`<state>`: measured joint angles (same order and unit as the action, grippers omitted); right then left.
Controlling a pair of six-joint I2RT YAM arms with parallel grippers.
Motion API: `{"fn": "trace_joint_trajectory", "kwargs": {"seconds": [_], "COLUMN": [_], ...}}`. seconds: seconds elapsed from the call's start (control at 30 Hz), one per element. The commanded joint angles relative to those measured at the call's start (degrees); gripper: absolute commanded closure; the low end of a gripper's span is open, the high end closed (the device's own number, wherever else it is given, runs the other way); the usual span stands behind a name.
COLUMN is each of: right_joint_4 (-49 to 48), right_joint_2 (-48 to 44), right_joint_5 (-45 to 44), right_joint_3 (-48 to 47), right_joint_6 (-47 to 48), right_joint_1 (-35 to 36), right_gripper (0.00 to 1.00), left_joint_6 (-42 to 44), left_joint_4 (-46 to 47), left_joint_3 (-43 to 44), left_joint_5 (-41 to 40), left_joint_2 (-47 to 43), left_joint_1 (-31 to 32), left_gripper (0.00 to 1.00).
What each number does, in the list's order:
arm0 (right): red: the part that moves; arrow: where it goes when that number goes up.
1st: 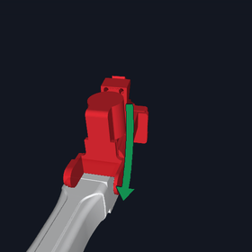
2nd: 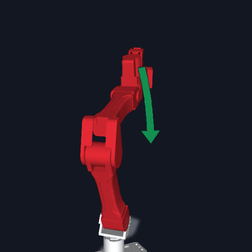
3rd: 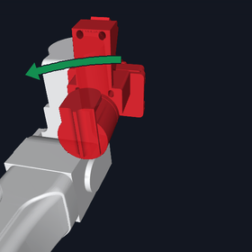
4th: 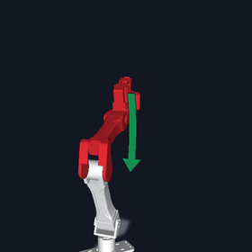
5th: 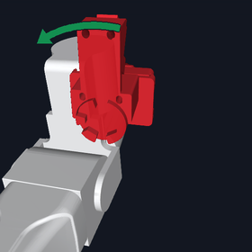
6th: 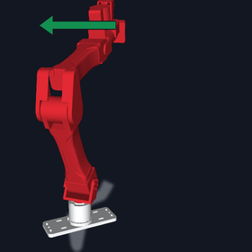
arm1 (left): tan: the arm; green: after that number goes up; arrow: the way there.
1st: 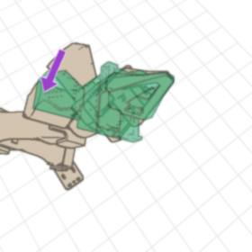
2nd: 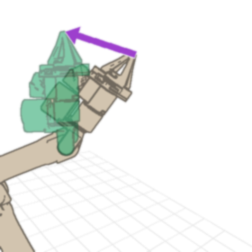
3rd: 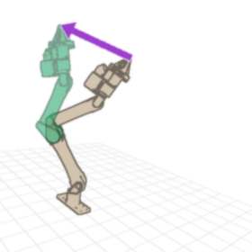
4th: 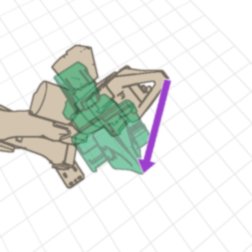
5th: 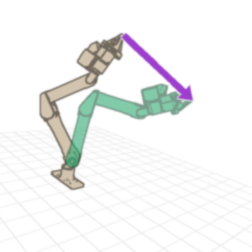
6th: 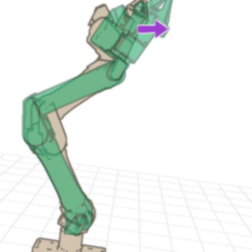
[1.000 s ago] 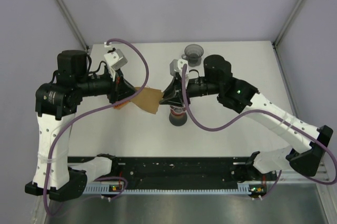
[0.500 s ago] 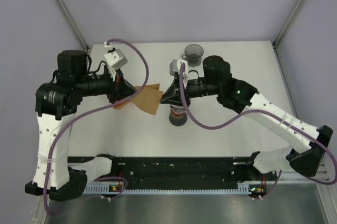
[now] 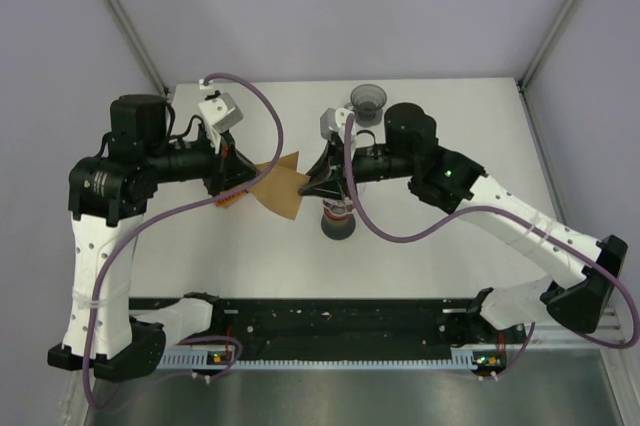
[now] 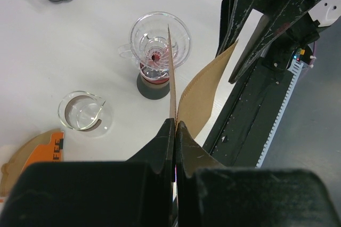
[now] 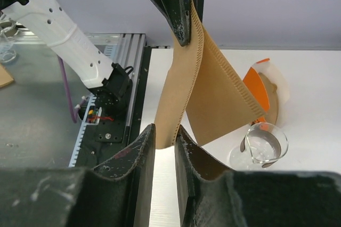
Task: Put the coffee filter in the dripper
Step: Place the coffee filter at the coffee filter holder.
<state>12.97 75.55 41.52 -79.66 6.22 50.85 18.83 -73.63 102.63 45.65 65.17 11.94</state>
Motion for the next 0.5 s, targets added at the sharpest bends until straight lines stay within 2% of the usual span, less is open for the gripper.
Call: {"fn": "trace_joint_trajectory", "kwargs": {"seconds": [0.0, 0.17, 0.23, 0.3, 0.47], "right_joint_4": [-3.48, -6.29, -6.56, -6.47, -5.59], "right_joint_2": [2.58, 4.25, 5.13, 5.57, 4.96], "right_joint_5": [2.25, 5.5, 5.59, 5.07, -2.48], "right_joint_3": [-3.22, -2.7, -3.05, -3.14, -2.78], "right_joint_6": [-1.74, -3.4, -3.93, -4.2, -4.02], "right_joint_1": [-0.4, -0.4, -0.4, -0.4, -0.49], "right_gripper": [0.78, 0.78, 0.87, 1.0, 1.0], "left_joint_6": [0.94, 0.95, 0.51, -0.02, -1.42], "left_joint_4": [2.17, 1.99, 2.43, 2.87, 3.83], "left_joint_3": [0.03, -0.41, -0.59, -0.59, -0.5], "left_joint_5": [1.9, 2.6, 1.64, -0.11, -5.9], "left_joint_2": [-0.3, -0.39, -0.39, -0.3, -0.39], "left_joint_1": [0.18, 0.18, 0.18, 0.18, 0.18], "left_gripper": [1.0, 1.0, 1.0, 1.0, 1.0]}}
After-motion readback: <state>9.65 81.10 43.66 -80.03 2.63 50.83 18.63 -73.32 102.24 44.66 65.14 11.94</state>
